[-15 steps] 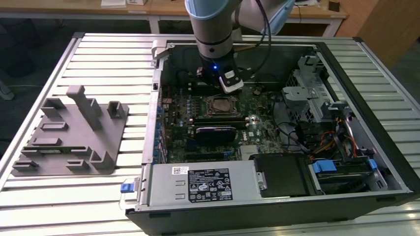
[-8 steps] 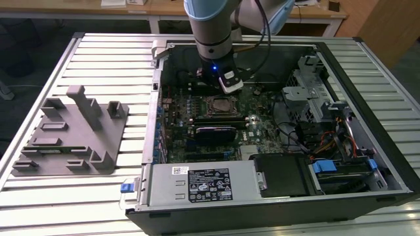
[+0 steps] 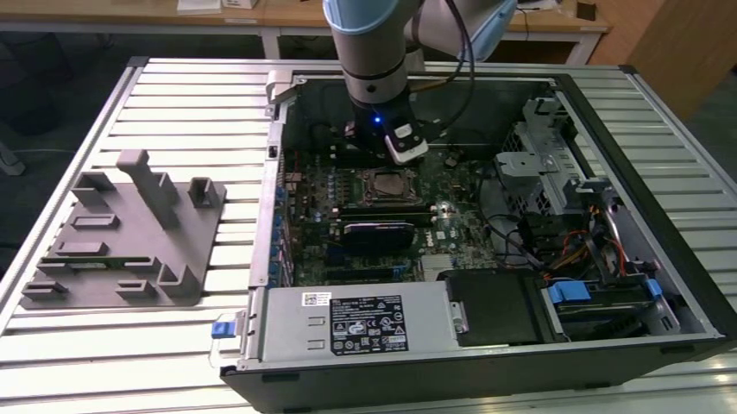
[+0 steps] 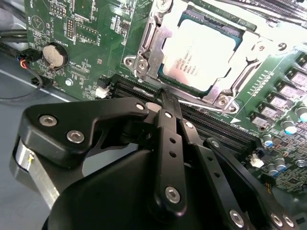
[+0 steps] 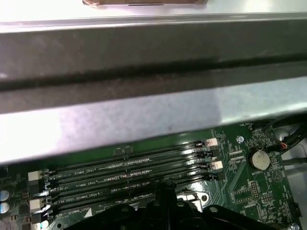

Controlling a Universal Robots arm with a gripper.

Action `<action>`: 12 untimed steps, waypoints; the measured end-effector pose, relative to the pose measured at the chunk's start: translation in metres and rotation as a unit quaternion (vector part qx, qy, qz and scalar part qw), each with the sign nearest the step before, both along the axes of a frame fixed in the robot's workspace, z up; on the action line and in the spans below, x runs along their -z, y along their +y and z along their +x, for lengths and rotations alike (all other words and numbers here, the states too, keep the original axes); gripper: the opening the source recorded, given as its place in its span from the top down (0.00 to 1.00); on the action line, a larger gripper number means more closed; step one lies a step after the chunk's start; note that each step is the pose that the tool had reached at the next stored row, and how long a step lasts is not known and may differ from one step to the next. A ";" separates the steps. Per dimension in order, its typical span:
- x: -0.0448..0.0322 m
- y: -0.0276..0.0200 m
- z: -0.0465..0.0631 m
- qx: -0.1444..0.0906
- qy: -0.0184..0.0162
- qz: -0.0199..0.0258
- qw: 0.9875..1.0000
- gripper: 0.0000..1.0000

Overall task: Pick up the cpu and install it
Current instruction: 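Install the first cpu locking lever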

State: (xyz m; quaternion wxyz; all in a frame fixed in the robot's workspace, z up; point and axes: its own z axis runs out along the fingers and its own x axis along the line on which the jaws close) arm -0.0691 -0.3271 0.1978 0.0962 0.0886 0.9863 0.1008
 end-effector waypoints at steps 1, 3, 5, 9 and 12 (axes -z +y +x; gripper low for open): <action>0.0001 0.0002 0.000 -0.001 0.000 0.000 1.000 0.89; 0.0004 0.0006 0.000 -0.003 0.000 0.000 1.000 0.89; 0.0005 0.0014 0.000 -0.003 0.000 0.000 1.000 0.89; 0.0013 0.0025 0.000 -0.003 0.000 0.000 1.000 0.89; 0.0016 0.0027 0.000 -0.002 0.000 0.000 1.000 0.89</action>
